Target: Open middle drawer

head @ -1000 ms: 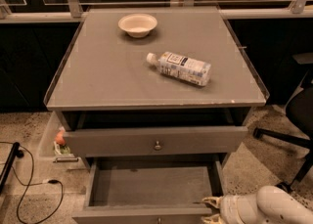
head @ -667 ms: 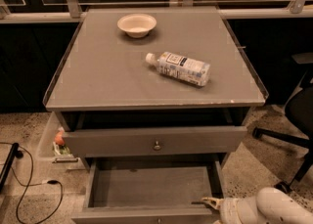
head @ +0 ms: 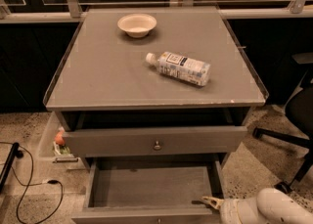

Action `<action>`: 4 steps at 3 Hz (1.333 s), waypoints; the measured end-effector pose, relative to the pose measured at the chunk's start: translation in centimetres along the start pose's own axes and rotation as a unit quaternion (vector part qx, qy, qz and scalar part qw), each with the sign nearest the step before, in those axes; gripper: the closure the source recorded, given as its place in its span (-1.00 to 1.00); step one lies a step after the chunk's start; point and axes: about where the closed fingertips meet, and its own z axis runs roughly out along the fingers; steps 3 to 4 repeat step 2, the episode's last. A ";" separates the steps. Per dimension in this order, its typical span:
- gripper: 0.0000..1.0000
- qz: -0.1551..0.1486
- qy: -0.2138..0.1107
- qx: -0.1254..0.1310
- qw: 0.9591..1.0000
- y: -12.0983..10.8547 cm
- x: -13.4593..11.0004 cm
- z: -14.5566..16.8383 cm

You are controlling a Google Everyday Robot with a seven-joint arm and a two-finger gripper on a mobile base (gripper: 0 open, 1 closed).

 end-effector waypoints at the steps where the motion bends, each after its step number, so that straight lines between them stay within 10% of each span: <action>1: -1.00 0.000 0.000 0.000 1.000 0.0 0.0 0.0; 4: -1.00 0.000 0.000 0.000 1.000 0.0 0.0 0.0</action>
Offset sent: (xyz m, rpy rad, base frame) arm 0.0000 0.0000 0.0000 0.0000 0.0000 0.0000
